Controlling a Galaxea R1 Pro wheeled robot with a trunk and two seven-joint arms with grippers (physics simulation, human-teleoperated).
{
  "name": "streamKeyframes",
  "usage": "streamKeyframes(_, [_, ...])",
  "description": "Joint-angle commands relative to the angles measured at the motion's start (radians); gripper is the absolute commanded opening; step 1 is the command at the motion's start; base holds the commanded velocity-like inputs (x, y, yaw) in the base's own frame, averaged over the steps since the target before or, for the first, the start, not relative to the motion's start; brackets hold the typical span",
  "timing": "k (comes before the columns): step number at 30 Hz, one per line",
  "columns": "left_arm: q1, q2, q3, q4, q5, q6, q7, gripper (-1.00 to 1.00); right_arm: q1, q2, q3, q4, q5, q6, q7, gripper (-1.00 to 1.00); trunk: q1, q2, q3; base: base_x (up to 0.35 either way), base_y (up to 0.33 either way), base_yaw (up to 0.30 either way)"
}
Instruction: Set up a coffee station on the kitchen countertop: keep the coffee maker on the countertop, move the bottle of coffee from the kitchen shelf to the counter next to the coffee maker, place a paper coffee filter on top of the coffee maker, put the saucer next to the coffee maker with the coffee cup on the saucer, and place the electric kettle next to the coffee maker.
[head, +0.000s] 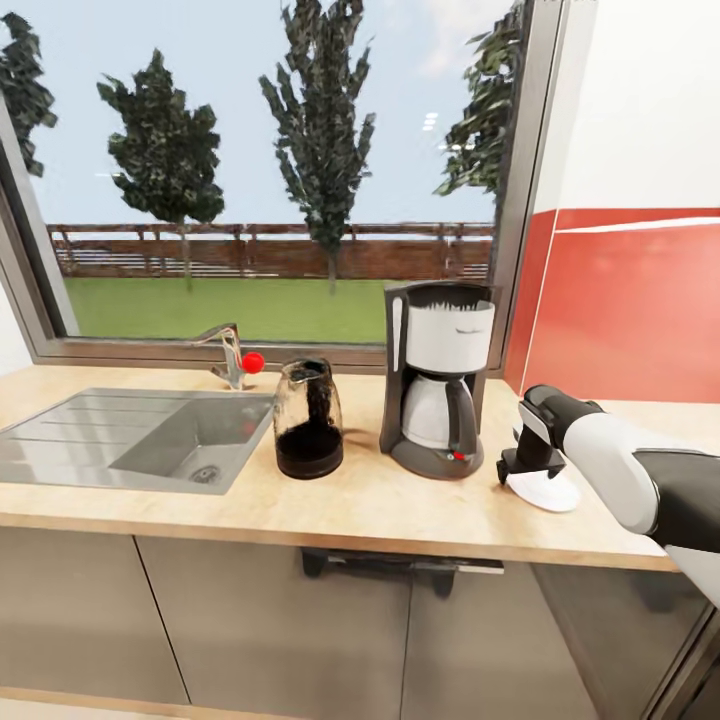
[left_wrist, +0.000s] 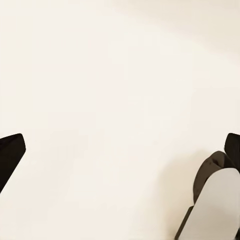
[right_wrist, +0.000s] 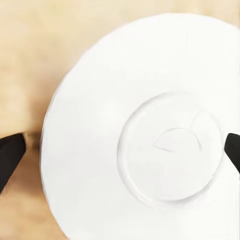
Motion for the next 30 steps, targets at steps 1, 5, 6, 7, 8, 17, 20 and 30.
streamKeyframes(1, [-0.001,0.0,-0.002,0.001,0.006,-0.002,-0.003,1.0,-0.001,0.0,0.002,0.002,0.01,0.001,0.01,1.0,-0.004,0.007,0.002,0.0,0.0,0.0])
streamKeyframes(5, [-0.001,0.001,-0.002,0.001,0.006,0.012,-0.003,1.0,-0.001,0.0,0.002,0.002,0.01,0.001,0.01,1.0,-0.019,0.035,0.015,0.0,0.0,0.0])
streamKeyframes(6, [-0.001,0.001,-0.002,0.0,0.006,0.017,-0.003,1.0,-0.001,0.0,0.002,0.002,0.01,0.001,0.01,1.0,-0.023,0.042,0.018,0.0,0.0,0.0])
streamKeyframes(7, [-0.001,0.001,-0.002,0.0,0.006,0.025,-0.003,1.0,-0.001,0.0,0.002,0.002,0.011,0.001,0.01,1.0,-0.027,0.049,0.021,0.0,0.0,0.0])
streamKeyframes(8, [-0.001,0.001,-0.002,0.0,0.006,0.03,-0.003,1.0,-0.001,0.0,0.002,0.002,0.011,0.001,0.01,1.0,-0.031,0.056,0.024,0.0,0.0,0.0])
streamKeyframes(17, [-0.001,0.001,-0.002,-0.001,0.006,0.039,-0.003,1.0,-0.001,-0.002,0.002,0.002,0.012,0.001,0.012,1.0,-0.065,0.119,0.052,0.0,0.0,0.0])
streamKeyframes(20, [-0.001,0.001,-0.002,-0.001,0.006,0.039,-0.003,1.0,-0.001,-0.006,0.002,0.002,0.013,0.001,0.012,1.0,-0.077,0.14,0.062,0.0,0.0,0.0])
streamKeyframes(30, [-0.001,0.001,-0.002,-0.002,0.005,0.04,-0.003,1.0,-0.001,-0.018,0.006,-0.008,0.013,0.001,0.018,1.0,-0.115,0.21,0.093,0.0,0.0,0.0])
